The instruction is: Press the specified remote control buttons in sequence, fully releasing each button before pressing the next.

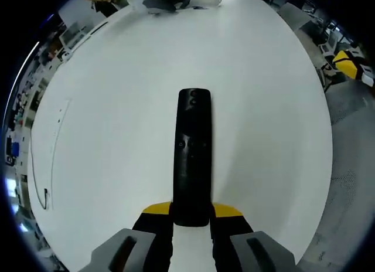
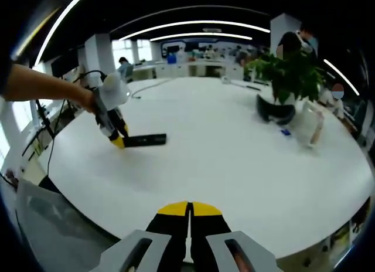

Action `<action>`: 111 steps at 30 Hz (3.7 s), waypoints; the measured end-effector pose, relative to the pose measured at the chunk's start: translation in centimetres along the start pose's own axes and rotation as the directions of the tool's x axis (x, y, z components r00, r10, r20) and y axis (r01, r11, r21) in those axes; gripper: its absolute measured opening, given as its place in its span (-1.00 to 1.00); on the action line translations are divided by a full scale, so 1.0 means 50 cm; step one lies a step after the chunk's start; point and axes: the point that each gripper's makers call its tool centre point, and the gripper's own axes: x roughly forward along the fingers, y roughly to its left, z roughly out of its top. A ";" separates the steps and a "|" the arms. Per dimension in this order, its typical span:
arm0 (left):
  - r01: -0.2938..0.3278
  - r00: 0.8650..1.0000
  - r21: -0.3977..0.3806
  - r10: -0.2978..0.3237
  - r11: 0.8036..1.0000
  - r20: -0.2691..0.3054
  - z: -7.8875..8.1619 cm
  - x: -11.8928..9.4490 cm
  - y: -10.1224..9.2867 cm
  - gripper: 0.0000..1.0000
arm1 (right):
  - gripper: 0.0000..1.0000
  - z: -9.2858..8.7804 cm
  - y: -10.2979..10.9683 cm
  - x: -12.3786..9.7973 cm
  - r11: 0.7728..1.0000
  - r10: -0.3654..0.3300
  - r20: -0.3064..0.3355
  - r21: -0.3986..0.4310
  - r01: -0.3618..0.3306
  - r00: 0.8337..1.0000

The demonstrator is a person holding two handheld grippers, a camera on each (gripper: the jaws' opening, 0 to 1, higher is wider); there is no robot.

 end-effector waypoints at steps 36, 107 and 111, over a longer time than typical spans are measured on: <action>0.009 1.000 0.052 -0.009 0.999 -0.013 0.003 0.000 -0.138 -0.54 | -1.00 0.002 0.009 0.003 1.000 0.022 -0.001 -0.018 -0.022 1.000; 0.009 0.994 -0.006 -0.008 1.000 0.109 0.012 -0.010 -0.325 -0.54 | -1.00 -0.009 0.020 0.000 0.999 0.030 -0.027 -0.023 -0.031 0.999; 0.005 0.994 -0.007 -0.005 1.000 0.109 0.013 -0.011 -0.334 -0.54 | -1.00 -0.010 0.020 -0.001 0.999 0.033 -0.029 -0.021 -0.033 0.999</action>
